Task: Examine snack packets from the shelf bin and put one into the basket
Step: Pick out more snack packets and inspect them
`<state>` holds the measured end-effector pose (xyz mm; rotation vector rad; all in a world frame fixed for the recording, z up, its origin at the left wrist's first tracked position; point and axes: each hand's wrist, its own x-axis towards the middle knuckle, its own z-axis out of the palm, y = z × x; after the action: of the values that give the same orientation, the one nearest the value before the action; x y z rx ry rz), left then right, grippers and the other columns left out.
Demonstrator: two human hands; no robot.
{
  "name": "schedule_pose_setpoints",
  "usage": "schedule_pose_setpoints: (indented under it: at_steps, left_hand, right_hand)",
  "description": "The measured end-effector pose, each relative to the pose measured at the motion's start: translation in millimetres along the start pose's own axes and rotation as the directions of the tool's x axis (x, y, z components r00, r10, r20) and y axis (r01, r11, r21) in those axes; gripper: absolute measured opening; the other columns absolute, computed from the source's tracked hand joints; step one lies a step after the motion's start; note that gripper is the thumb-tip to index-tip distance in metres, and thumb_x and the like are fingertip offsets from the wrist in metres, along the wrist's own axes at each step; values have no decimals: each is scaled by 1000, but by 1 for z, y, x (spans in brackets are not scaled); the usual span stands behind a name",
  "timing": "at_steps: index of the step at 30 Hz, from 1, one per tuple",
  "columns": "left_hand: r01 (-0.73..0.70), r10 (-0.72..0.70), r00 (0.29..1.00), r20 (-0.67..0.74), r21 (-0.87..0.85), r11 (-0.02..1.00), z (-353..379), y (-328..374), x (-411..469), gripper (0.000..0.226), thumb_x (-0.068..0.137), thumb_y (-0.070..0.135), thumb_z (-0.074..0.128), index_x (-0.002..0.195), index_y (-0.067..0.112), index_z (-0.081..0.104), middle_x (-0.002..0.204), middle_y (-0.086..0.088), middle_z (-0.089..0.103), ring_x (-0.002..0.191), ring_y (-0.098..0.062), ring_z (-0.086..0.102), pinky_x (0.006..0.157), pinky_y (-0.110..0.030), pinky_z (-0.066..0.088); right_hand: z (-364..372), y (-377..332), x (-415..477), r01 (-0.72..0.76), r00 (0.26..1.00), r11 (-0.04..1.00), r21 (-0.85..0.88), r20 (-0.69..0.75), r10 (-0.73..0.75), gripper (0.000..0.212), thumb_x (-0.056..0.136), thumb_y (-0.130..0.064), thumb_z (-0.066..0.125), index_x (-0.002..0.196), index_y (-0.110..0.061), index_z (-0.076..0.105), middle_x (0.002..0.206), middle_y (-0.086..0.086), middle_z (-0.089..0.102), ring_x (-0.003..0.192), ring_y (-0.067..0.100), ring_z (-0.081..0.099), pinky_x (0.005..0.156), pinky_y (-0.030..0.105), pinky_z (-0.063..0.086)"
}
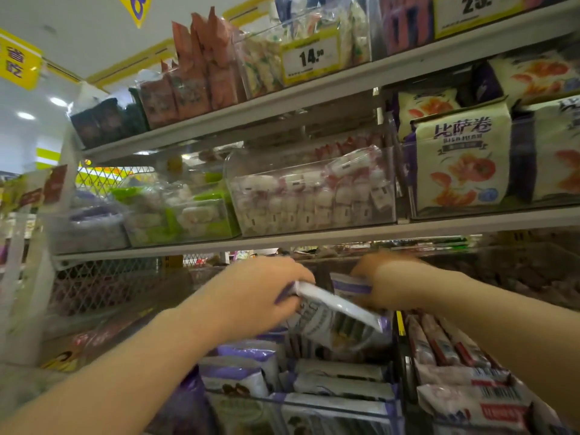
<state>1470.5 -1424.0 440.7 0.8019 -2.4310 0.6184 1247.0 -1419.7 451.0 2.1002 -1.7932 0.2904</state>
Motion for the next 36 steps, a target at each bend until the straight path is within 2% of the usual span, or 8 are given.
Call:
schedule_pose_setpoints:
  at_steps: [5, 9, 16, 21, 25, 30, 33, 36]
  left_hand:
    - [79, -123, 956, -266, -169, 982, -27, -16, -39, 33, 83, 27, 69, 110, 41, 56, 85, 16, 68, 74, 1, 61, 66, -26, 53]
    - [147, -233, 893, -386, -239, 960, -31, -22, -71, 35, 80, 37, 69, 105, 46, 47, 56, 4, 52, 47, -12, 49, 46, -20, 35]
    - [212, -403, 780, -479, -403, 890, -44, -11, -126, 45, 79, 34, 73, 99, 62, 44, 103, 38, 56, 88, 12, 59, 66, -5, 42]
    - [288, -500, 762, -412, -476, 831, -47, -6, -175, 33, 76, 36, 75, 99, 50, 55, 86, 25, 67, 81, 10, 63, 60, -11, 47]
    - [369, -552, 773, -314, -485, 793, -46, -5, -209, 33, 76, 44, 70, 105, 45, 55, 86, 13, 69, 82, 7, 63, 65, -26, 49]
    - [463, -605, 757, -247, -451, 763, -30, -9, -249, 30, 78, 47, 70, 103, 50, 53, 96, 31, 64, 89, 29, 48, 68, -12, 48]
    - [506, -635, 752, -179, -460, 729, -17, -13, -276, 29, 78, 44, 75, 91, 52, 51, 88, 54, 52, 86, 40, 38, 68, 4, 35]
    - [589, -701, 710, -65, -490, 642, -1, -23, -306, 29, 74, 42, 79, 91, 49, 58, 83, 38, 65, 85, 25, 54, 70, -6, 44]
  right_hand:
    - [6, -8, 2, 15, 997, 1000, -10, 76, -14, 23, 89, -45, 60, 99, -24, 63, 83, -5, 55, 76, 17, 54, 61, 23, 38]
    - [10, -13, 1, -11, 986, 999, 47, 167, 3, 26, 93, -50, 52, 92, -26, 62, 85, -7, 54, 78, 13, 51, 67, 26, 37]
    - [20, -29, -14, -44, 989, 993, -112, 134, 59, 36, 98, -44, 45, 109, -14, 63, 107, 8, 64, 89, 22, 56, 81, 33, 46]
    - [32, -43, -23, -80, 988, 944, -320, 102, 118, 51, 98, -47, 36, 143, -22, 40, 146, 7, 44, 134, 28, 38, 112, 49, 20]
    - [29, -78, -30, -67, 980, 944, -322, -199, 1, 65, 95, -57, 36, 149, -21, 27, 151, 2, 38, 139, 24, 32, 114, 49, 20]
    - [46, -165, -47, 275, 852, 961, 24, -470, -232, 44, 94, -49, 47, 131, -27, 55, 121, -6, 65, 114, 20, 57, 95, 39, 41]
    - [73, -226, -63, 432, 889, 730, 529, -386, -246, 36, 93, -47, 46, 118, -27, 64, 103, -8, 70, 97, 13, 65, 87, 40, 52]
    - [108, -279, -72, 397, 895, 417, 817, -245, -372, 30, 97, -45, 46, 113, -28, 64, 106, -10, 70, 100, 8, 65, 92, 39, 51]
